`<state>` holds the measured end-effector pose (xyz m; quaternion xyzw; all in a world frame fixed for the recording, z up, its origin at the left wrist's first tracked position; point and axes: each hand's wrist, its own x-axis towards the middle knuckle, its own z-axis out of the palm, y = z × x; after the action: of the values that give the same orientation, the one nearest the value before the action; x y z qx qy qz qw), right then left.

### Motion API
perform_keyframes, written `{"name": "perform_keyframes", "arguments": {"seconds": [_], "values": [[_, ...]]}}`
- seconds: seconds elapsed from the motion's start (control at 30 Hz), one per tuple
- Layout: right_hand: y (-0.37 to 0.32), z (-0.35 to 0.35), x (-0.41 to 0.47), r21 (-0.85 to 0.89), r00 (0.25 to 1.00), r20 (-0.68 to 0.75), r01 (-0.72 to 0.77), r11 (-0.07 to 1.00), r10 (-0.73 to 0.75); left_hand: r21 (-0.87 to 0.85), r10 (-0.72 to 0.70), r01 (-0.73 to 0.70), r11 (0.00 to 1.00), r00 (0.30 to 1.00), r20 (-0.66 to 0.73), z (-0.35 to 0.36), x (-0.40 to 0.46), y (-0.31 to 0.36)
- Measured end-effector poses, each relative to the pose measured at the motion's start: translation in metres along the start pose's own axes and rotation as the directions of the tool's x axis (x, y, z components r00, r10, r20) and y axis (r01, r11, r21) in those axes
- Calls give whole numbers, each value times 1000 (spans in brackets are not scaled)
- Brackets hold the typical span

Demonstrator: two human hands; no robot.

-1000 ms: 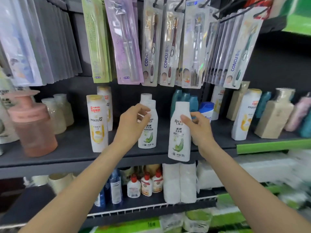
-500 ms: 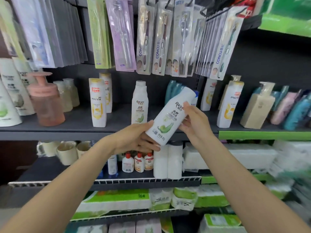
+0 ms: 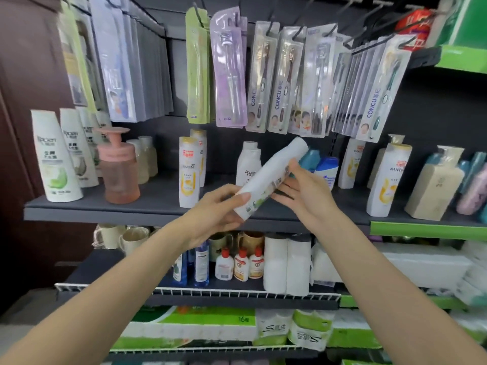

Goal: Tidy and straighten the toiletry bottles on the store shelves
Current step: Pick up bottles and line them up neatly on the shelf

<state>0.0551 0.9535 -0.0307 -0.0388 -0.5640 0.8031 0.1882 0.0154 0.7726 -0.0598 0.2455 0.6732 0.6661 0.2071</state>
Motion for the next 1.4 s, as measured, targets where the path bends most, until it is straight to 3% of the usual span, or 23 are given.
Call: {"name": "perform_keyframes", "arguments": {"seconds": [0.07,0.13,0.33,0.43,0.6,0.67,0.77,0.93,1.13,1.27,1.4], "values": [[4,11,3,-56,1000,4,-19,998,19,349,211,-146,926,965,-156,-14,0,0],[10,19,6,-33,998,53,-13,999,15,590,423,-235,773,883,-201,-28,0,-1],[27,36,11,72,988,147,-63,995,52,886,732,-277,372,674,-97,-71,10,-7],[33,43,13,36,991,118,-67,997,63,904,757,-280,323,650,-69,-85,14,-5],[33,57,16,18,995,102,-16,1000,14,844,728,-336,418,680,-90,-99,18,-3],[33,61,17,38,995,100,11,999,-15,752,672,-359,553,725,-148,-104,19,0],[35,69,20,68,995,91,41,997,-47,514,469,-319,796,862,-191,-111,18,8],[43,79,24,75,995,85,52,996,-58,144,180,-177,974,984,-2,-118,16,7],[43,81,29,58,993,48,103,993,-106,-59,1,9,998,985,173,-109,32,-1],[36,66,37,-149,983,-84,149,977,-163,203,122,-152,967,981,153,-99,53,-6],[28,45,50,-292,961,-118,207,934,-250,436,361,-335,836,932,23,-84,83,2]]}}
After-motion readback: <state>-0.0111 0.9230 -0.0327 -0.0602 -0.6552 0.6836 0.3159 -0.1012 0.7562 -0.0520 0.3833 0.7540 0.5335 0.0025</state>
